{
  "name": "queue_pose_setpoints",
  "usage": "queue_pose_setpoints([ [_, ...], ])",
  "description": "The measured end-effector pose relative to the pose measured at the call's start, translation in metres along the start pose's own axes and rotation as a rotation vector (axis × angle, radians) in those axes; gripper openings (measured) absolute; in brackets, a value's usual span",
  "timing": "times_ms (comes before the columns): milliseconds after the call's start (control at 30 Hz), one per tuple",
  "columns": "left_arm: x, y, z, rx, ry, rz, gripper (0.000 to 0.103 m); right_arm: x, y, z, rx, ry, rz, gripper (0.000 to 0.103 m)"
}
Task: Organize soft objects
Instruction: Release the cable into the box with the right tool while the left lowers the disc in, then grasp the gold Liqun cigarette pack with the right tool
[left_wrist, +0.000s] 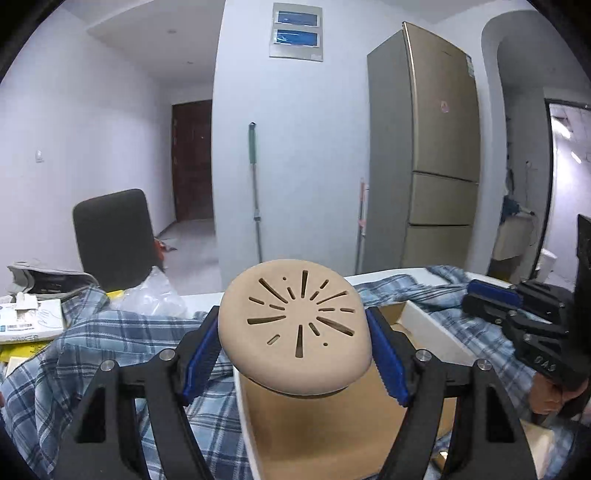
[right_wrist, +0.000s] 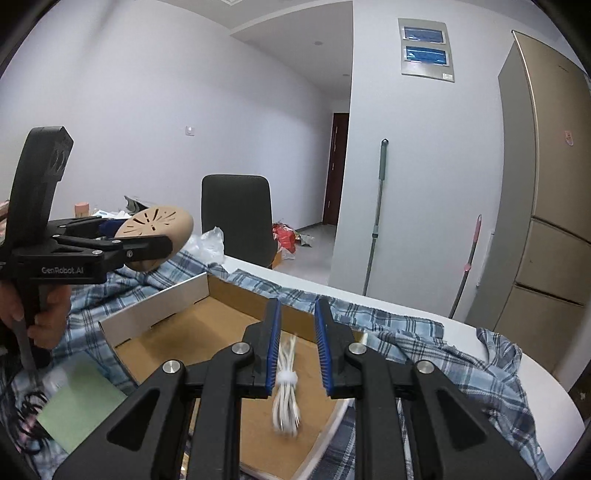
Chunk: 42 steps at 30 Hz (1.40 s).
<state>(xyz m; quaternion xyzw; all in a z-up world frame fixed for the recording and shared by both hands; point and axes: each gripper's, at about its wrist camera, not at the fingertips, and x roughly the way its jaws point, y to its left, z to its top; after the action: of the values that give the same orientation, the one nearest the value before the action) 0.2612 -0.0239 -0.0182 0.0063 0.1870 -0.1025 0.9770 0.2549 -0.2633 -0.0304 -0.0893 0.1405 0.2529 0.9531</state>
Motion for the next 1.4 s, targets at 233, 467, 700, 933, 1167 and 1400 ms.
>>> queue_pose_setpoints([
  [233, 0.018, 0.002, -0.024, -0.005, 0.06, 0.002, 0.077, 0.005, -0.006, -0.009, 0.031, 0.031, 0.045, 0.018],
  [467, 0.024, -0.003, -0.028, 0.002, 0.085, -0.007, 0.083, 0.007, -0.006, -0.007, 0.028, 0.038, 0.054, 0.018],
  [700, 0.024, -0.008, -0.031, 0.031, 0.071, 0.023, 0.091, 0.007, -0.008, -0.006, 0.038, 0.034, 0.036, 0.05],
  [933, 0.018, -0.007, -0.03, 0.028, 0.044, 0.011, 0.091, 0.006, -0.009, -0.006, 0.043, 0.026, 0.024, 0.05],
  [1167, 0.006, -0.009, -0.037, 0.028, -0.04, 0.031, 0.093, 0.001, -0.012, -0.006, 0.056, 0.007, 0.008, 0.053],
  [1400, 0.001, -0.01, -0.029, 0.028, -0.021, 0.038, 0.096, -0.007, -0.019, 0.009, 0.1, 0.068, -0.021, 0.054],
])
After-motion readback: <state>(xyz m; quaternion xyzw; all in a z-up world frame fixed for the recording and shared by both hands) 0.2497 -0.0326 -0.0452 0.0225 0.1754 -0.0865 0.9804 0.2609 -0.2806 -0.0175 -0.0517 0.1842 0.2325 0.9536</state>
